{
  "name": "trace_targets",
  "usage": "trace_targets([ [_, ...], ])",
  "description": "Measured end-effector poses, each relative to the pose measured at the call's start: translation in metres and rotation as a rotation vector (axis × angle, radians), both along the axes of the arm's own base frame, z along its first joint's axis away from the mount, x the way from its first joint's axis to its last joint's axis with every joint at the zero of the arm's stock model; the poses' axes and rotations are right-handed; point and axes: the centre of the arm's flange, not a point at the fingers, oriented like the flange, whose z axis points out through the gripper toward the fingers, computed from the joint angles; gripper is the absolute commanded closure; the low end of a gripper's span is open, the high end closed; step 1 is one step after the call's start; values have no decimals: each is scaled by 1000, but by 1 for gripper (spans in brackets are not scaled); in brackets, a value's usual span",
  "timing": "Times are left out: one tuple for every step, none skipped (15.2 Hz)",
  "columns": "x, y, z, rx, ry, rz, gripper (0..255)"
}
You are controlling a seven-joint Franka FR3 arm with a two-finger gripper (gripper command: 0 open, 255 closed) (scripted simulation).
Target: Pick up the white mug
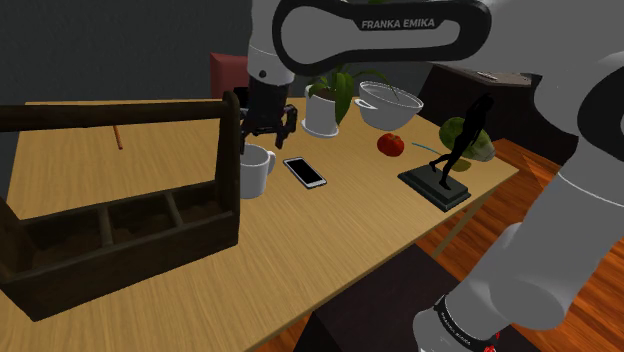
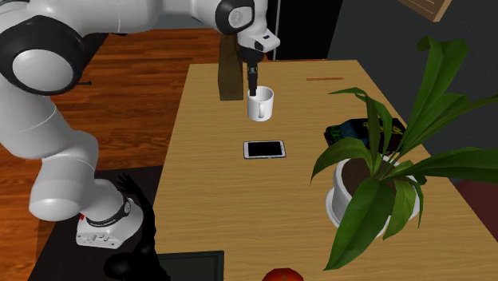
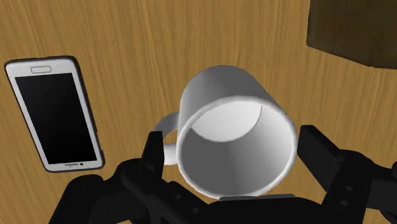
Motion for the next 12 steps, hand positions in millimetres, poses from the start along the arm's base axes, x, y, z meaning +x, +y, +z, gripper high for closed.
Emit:
trace_targets([
  [8,11,-2,1,-3,-3,0],
  [12,20,-5,2,-6,-6,0],
  [20,32,-6,3,-10,-8,0],
  [28,41,-8,3,-13,-11,0],
  [33,47,-9,3,-15,-13,0],
  [34,50,-12,3,-16,-14,0],
  [35,51,-16,3,-16,-15,0],
  [37,52,-22,3,-17,-15,0],
  [37,52,-26,3,-17,-15,0],
  [37,53,-31,3,-17,-15,0],
  [37,53,-36,3,-17,-15,0],
  [37,53,-43,3,-17,-15,0],
])
